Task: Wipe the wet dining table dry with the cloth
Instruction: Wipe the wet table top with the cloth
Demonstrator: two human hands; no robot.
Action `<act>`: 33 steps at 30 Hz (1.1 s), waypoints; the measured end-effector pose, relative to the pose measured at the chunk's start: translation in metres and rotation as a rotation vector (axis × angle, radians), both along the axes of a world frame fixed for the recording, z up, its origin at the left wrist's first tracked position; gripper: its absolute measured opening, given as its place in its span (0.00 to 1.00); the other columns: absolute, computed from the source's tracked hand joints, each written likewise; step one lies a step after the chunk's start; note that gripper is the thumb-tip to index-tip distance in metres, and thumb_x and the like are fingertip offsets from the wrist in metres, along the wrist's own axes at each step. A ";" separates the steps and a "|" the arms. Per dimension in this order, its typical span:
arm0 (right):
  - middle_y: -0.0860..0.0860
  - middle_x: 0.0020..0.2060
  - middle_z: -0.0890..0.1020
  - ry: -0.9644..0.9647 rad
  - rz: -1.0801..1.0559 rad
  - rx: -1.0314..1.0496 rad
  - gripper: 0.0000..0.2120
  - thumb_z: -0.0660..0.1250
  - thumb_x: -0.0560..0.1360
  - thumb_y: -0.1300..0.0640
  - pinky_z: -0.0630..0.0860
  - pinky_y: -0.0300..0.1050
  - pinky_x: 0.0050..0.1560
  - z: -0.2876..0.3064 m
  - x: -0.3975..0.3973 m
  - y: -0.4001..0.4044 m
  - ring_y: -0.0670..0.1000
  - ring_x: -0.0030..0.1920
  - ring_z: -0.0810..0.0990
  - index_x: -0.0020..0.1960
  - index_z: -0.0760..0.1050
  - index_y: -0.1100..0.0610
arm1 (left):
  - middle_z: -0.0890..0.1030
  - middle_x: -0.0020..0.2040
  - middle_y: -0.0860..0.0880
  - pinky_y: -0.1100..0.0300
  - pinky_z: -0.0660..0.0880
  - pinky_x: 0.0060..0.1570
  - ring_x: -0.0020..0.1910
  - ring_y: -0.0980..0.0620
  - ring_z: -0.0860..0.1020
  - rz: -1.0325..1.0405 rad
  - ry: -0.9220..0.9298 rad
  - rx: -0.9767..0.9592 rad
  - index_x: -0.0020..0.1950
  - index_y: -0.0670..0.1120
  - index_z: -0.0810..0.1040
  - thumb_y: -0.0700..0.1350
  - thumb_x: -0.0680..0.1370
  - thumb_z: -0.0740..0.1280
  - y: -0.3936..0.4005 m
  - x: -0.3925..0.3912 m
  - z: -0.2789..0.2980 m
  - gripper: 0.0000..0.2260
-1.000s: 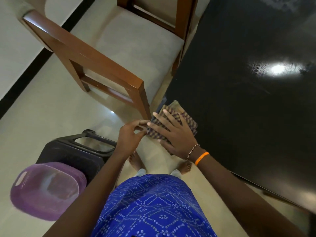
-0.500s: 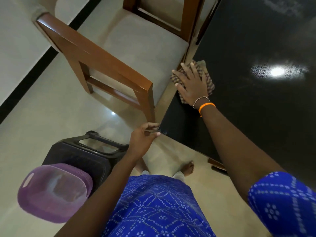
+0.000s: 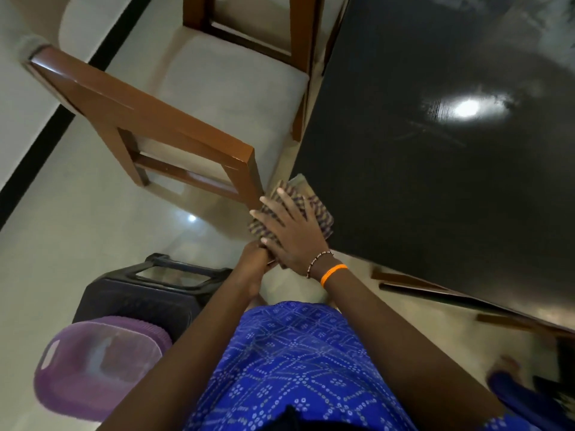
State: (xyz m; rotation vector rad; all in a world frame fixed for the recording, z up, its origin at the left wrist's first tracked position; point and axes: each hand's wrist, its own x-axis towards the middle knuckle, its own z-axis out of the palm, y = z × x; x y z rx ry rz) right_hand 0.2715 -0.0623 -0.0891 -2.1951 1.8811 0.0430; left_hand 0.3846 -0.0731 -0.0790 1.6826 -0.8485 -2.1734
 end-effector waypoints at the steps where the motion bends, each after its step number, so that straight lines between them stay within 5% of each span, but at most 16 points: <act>1: 0.51 0.76 0.60 0.020 0.028 0.003 0.28 0.58 0.76 0.45 0.52 0.63 0.71 0.000 -0.001 0.004 0.56 0.76 0.53 0.75 0.57 0.47 | 0.81 0.50 0.39 0.60 0.76 0.44 0.44 0.48 0.78 0.003 0.009 0.007 0.53 0.40 0.78 0.37 0.80 0.53 0.002 -0.003 0.001 0.14; 6: 0.54 0.77 0.52 0.099 0.049 -0.011 0.34 0.61 0.76 0.51 0.54 0.57 0.73 0.002 -0.011 0.010 0.55 0.77 0.51 0.77 0.48 0.55 | 0.80 0.52 0.42 0.58 0.72 0.54 0.53 0.47 0.76 0.002 -0.012 -0.002 0.55 0.40 0.77 0.32 0.78 0.53 0.014 -0.010 -0.003 0.14; 10: 0.57 0.75 0.59 0.077 0.076 -0.062 0.31 0.59 0.73 0.60 0.61 0.55 0.71 0.008 -0.030 0.029 0.56 0.75 0.58 0.76 0.55 0.58 | 0.78 0.60 0.42 0.64 0.72 0.51 0.59 0.48 0.75 0.003 -0.034 -0.006 0.63 0.39 0.73 0.28 0.74 0.53 0.031 -0.015 -0.002 0.20; 14: 0.55 0.72 0.67 0.136 0.095 -0.142 0.30 0.54 0.70 0.63 0.69 0.51 0.66 0.008 -0.070 0.064 0.54 0.71 0.67 0.73 0.63 0.57 | 0.77 0.62 0.43 0.59 0.69 0.56 0.57 0.50 0.75 -0.035 -0.031 0.032 0.60 0.41 0.74 0.27 0.73 0.51 0.054 -0.041 0.003 0.21; 20: 0.55 0.73 0.65 0.120 0.037 -0.156 0.37 0.68 0.67 0.67 0.64 0.52 0.69 0.002 -0.137 0.125 0.54 0.73 0.64 0.74 0.61 0.56 | 0.77 0.62 0.44 0.58 0.69 0.60 0.58 0.50 0.75 -0.124 -0.038 0.029 0.66 0.42 0.70 0.34 0.79 0.52 0.098 -0.109 0.013 0.17; 33: 0.54 0.72 0.68 0.168 -0.090 -0.201 0.35 0.70 0.68 0.65 0.64 0.53 0.69 -0.007 -0.262 0.244 0.54 0.72 0.66 0.73 0.63 0.55 | 0.72 0.67 0.43 0.53 0.65 0.66 0.65 0.45 0.71 -0.269 -0.040 0.029 0.68 0.41 0.67 0.42 0.81 0.56 0.194 -0.220 0.022 0.16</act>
